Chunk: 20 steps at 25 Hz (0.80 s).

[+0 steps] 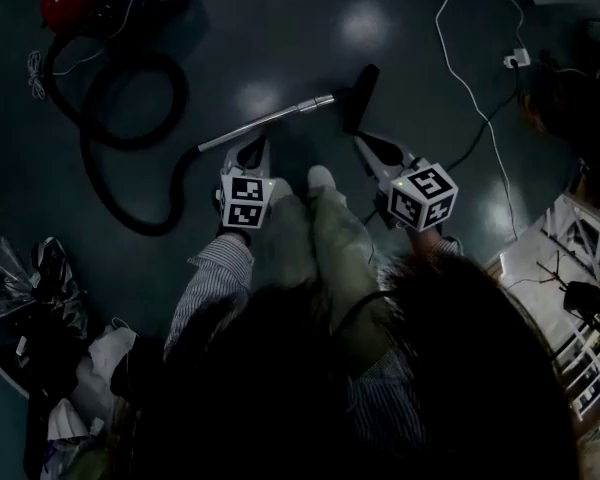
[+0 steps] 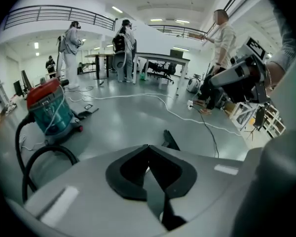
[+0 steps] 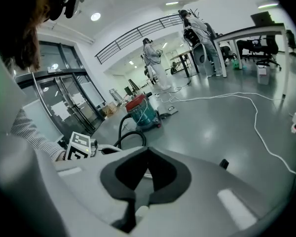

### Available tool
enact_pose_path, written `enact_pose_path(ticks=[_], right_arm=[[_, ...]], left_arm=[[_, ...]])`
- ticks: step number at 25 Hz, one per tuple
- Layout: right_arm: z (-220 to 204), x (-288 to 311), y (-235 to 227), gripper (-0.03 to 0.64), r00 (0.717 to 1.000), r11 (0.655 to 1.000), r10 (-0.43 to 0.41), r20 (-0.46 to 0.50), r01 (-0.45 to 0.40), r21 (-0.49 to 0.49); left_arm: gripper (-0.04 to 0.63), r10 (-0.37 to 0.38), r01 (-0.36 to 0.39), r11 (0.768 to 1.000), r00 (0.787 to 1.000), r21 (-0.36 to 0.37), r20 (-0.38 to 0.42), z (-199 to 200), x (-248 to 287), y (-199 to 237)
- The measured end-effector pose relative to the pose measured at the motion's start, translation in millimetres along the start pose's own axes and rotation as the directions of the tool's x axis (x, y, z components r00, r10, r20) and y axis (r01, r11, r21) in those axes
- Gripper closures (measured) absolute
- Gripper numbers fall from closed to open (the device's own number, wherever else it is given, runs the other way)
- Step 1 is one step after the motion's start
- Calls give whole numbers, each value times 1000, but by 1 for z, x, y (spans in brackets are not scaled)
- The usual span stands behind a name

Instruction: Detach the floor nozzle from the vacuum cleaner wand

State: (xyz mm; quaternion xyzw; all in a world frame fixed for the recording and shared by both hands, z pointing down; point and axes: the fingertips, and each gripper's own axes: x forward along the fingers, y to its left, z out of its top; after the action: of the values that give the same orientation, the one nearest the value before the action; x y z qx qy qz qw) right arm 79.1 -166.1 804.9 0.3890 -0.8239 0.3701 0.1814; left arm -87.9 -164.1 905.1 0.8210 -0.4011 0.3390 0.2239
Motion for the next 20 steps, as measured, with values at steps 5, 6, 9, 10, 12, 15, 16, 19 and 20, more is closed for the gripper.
enact_pose_path(ticks=[5, 6, 9, 10, 12, 15, 16, 19, 20], right_arm=[[-51, 57, -60, 615, 1000, 999, -8, 17, 7, 33], [-57, 66, -68, 615, 1000, 999, -5, 23, 4, 33], [-69, 94, -88, 615, 999, 1000, 6, 41, -7, 19], [-72, 102, -95, 615, 999, 1000, 7, 48, -7, 15], [-76, 116, -108, 615, 998, 1000, 6, 64, -7, 15], [-80, 132, -126, 615, 996, 1000, 3, 87, -4, 9], [-81, 137, -131, 615, 996, 1000, 1, 92, -2, 2], [-85, 148, -142, 615, 995, 1000, -3, 102, 4, -12], [-86, 149, -146, 615, 994, 1000, -8, 105, 9, -14]], left_arm=[[487, -69, 86, 985, 991, 151, -112, -72, 98, 7], [474, -81, 106, 976, 987, 191, -137, -85, 115, 8], [412, -106, 176, 932, 968, 316, -226, -123, 162, 10], [395, -111, 200, 914, 960, 353, -255, -135, 176, 11], [383, -119, 247, 876, 943, 415, -311, -157, 201, 11], [379, -109, 305, 820, 914, 484, -392, -187, 236, 12], [379, -101, 322, 805, 903, 499, -418, -197, 247, 13], [380, -81, 368, 767, 868, 525, -490, -223, 275, 14], [380, -75, 383, 754, 857, 533, -510, -229, 283, 14]])
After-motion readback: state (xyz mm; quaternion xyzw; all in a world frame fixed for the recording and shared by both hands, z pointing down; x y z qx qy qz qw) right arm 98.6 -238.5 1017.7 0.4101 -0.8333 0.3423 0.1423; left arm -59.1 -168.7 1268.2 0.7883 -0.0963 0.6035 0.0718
